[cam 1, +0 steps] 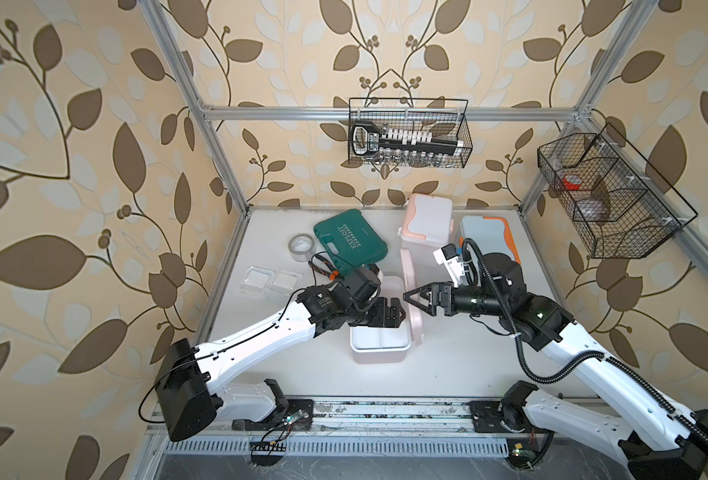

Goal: Open first aid kits and take out gauze
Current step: Close the lid of the first aid kit.

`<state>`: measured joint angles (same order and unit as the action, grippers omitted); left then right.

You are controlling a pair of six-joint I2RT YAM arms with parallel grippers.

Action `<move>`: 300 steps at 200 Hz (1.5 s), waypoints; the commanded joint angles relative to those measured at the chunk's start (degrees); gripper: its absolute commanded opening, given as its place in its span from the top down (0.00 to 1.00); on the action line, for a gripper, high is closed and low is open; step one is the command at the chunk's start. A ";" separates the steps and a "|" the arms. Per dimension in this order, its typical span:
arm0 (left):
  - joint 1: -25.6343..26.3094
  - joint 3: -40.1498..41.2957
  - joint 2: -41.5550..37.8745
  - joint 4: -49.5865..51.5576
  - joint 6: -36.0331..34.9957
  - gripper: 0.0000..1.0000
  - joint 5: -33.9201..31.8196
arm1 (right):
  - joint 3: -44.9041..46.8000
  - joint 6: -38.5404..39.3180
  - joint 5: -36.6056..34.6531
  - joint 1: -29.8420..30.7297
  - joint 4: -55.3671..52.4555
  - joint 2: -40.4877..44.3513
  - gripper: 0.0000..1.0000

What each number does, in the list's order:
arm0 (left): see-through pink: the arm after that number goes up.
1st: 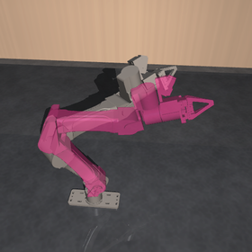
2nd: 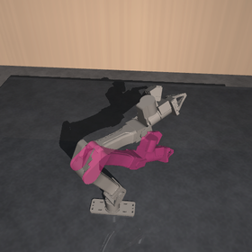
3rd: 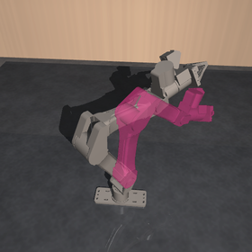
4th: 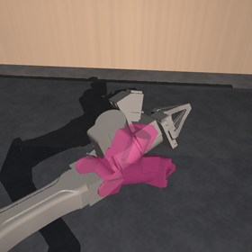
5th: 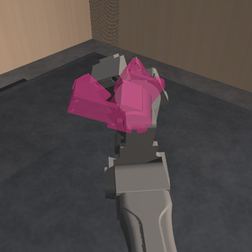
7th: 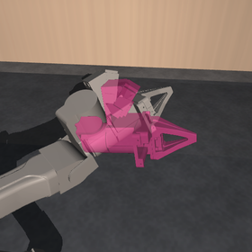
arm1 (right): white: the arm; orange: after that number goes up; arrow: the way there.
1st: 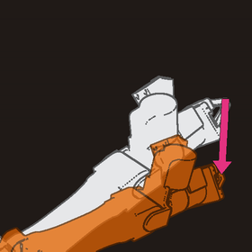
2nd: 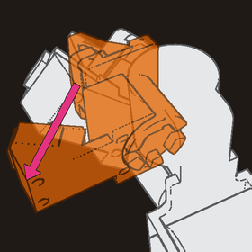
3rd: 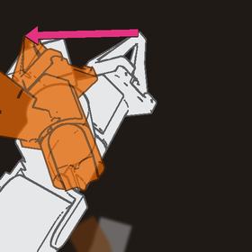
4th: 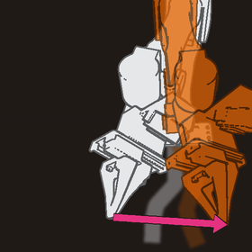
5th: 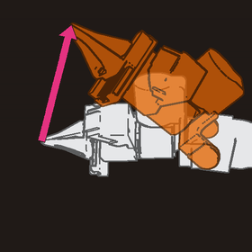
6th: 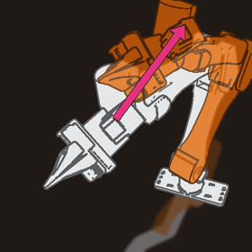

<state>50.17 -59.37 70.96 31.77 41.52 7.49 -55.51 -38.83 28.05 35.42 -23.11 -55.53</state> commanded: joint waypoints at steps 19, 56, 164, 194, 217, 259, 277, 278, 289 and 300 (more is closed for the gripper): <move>-0.48 1.51 -9.42 7.16 0.44 0.01 -8.99 | -2.79 -0.55 0.04 0.44 1.23 -0.48 0.00; -1.17 2.84 -17.71 11.11 0.47 0.01 -14.28 | -3.88 -0.69 -0.01 2.23 1.78 -1.49 0.00; -1.21 3.97 -25.94 23.01 5.73 0.01 -30.44 | -6.52 -0.55 -2.31 7.42 2.19 -5.28 0.00; -1.22 6.25 -29.22 20.32 6.03 0.01 -31.28 | -6.76 -0.37 -2.62 8.22 2.20 -5.89 0.01; -1.34 6.38 -30.22 20.87 6.37 0.01 -32.09 | -6.81 -0.57 -2.54 9.12 2.75 -6.73 0.00; -3.63 6.02 -30.18 19.98 6.04 0.01 -29.55 | -6.57 -0.81 -3.94 13.79 4.77 -10.13 0.01; -6.23 6.08 -30.25 18.60 5.58 0.01 -26.10 | -6.23 -0.81 -4.92 15.34 5.35 -11.83 0.01; -6.49 6.10 -30.26 18.42 5.54 0.01 -25.89 | -6.17 -0.81 -4.93 15.32 5.35 -11.95 0.01; -9.27 6.50 -30.31 16.94 4.99 0.01 -22.06 | -5.81 -0.72 -5.56 15.74 5.37 -12.92 0.00; -12.99 6.92 -30.07 15.70 4.46 0.01 -17.44 | -5.75 -0.57 -6.44 15.86 4.66 -13.84 0.00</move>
<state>42.48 -53.01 40.73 51.27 46.98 -18.00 -60.34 -39.46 24.29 50.68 -19.05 -67.83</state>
